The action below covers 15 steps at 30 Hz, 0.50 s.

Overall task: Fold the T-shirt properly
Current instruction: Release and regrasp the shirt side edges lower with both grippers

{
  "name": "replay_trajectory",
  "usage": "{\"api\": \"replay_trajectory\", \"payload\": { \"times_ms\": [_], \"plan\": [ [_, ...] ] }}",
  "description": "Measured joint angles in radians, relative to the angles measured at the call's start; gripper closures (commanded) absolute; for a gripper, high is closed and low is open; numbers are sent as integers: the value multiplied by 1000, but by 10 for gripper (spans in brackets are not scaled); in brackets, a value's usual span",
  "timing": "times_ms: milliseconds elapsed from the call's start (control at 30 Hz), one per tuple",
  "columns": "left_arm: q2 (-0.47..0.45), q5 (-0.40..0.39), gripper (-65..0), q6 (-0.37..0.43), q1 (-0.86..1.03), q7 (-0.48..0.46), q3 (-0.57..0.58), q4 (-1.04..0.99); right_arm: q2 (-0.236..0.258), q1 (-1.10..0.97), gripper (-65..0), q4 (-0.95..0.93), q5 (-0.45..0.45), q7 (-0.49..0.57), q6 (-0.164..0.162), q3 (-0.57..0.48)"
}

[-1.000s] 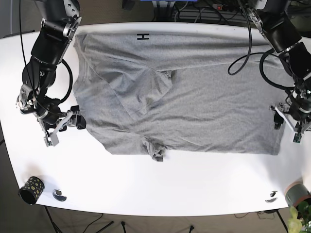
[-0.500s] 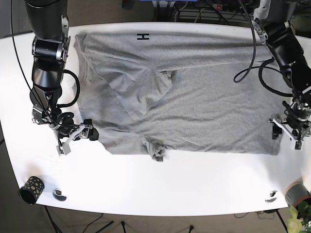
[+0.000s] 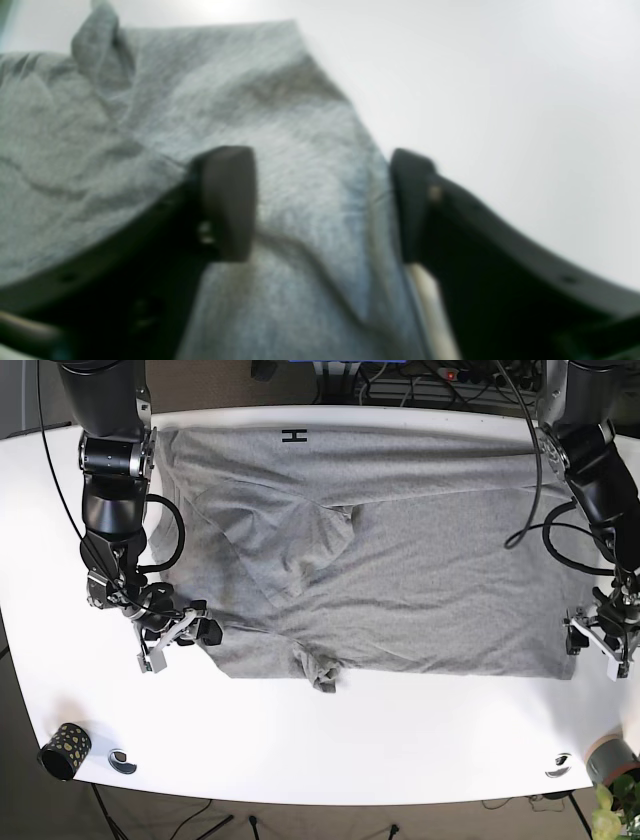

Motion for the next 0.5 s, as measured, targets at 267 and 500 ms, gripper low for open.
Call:
{"api": "replay_trajectory", "payload": {
  "times_ms": [267, 500],
  "plan": [
    [-57, 2, -521, 132, -159, -134, 101, -338, -4, 0, -35, -3, -9, -11, 0, -2],
    [-66, -5, -521, 155, -251, -294, 156, -581, -6, -8, -30, 34, -24, -32, -2, -6]
  ]
}}
